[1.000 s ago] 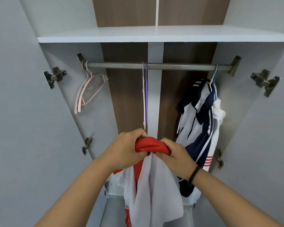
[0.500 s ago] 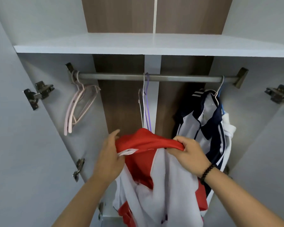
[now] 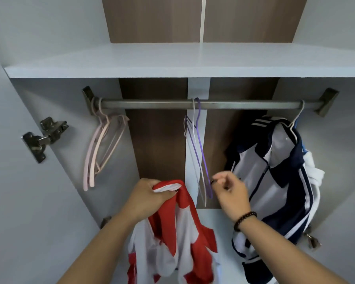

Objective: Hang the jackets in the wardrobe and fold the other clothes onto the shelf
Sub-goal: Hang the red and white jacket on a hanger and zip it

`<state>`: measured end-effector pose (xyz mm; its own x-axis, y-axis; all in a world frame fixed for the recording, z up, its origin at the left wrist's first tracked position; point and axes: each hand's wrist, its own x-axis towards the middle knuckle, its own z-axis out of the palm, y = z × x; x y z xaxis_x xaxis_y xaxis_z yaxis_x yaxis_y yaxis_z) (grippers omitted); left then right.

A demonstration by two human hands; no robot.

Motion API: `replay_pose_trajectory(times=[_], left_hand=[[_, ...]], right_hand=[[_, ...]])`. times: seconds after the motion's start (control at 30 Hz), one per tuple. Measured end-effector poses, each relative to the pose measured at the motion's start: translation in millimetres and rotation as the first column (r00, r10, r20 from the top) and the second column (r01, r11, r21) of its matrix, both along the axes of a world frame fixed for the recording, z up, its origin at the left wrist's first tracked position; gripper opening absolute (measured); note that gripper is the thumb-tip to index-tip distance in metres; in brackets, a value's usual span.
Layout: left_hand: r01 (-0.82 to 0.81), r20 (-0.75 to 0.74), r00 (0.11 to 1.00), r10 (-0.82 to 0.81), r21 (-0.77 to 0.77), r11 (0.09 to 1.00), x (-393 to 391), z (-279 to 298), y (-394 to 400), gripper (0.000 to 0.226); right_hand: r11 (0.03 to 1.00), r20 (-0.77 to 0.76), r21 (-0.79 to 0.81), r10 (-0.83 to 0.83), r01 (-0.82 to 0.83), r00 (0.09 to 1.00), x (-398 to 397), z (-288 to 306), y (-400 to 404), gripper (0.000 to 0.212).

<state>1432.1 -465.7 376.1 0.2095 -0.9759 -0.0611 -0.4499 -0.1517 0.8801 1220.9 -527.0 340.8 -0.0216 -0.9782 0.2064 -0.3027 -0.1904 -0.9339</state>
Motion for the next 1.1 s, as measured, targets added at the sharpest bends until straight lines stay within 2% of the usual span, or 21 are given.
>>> replay_pose_trajectory(times=[0.1,0.17,0.27,0.3,0.33,0.4,0.47,0.63,0.83,0.97,1.1], left_hand=[[-0.013,0.008,1.0,0.013,0.041,0.999,8,-5,-5,0.011],[-0.009,0.015,1.0,0.008,0.092,0.996,15,-12,-6,0.011],[-0.003,0.018,1.0,0.0,0.179,0.984,27,-26,-4,0.019],[-0.003,0.008,1.0,0.001,0.201,0.979,32,-31,-3,0.021],[-0.007,-0.011,1.0,0.01,0.217,0.976,37,-35,-2,0.022],[-0.031,-0.045,0.998,0.042,0.23,0.973,48,-39,0,0.019],[-0.074,-0.061,0.994,0.09,0.226,0.971,57,-40,0,0.016],[-0.199,-0.122,0.968,0.221,0.168,0.965,70,-39,-7,0.017],[-0.2,-0.13,0.967,0.221,0.161,0.967,67,-36,-10,0.036],[-0.182,-0.116,0.972,0.203,0.167,0.969,58,-35,-7,0.036],[-0.167,-0.108,0.977,0.183,0.145,0.975,45,-33,0,0.026]], right_hand=[[0.976,0.047,-0.08,-0.201,0.204,0.979,21,11,-29,0.018],[0.972,0.019,0.0,-0.236,0.236,0.972,34,14,-54,0.018],[0.949,-0.053,0.25,-0.185,0.193,0.981,47,16,-89,0.011],[0.933,-0.021,0.333,-0.137,0.136,0.99,51,17,-96,0.005],[0.917,0.013,0.391,-0.091,0.079,0.996,55,17,-100,0.013],[0.901,0.036,0.434,-0.034,0.015,0.999,61,15,-106,0.025],[0.897,0.052,0.441,-0.038,0.012,0.998,65,17,-106,0.023],[0.927,0.075,0.343,-0.186,0.15,0.98,71,16,-100,0.025],[0.919,-0.083,0.185,-0.338,0.347,0.938,55,35,-90,0.022],[0.936,-0.072,0.07,-0.34,0.345,0.937,38,45,-77,0.026],[0.946,-0.144,-0.006,-0.322,0.324,0.936,12,43,-50,0.025]])
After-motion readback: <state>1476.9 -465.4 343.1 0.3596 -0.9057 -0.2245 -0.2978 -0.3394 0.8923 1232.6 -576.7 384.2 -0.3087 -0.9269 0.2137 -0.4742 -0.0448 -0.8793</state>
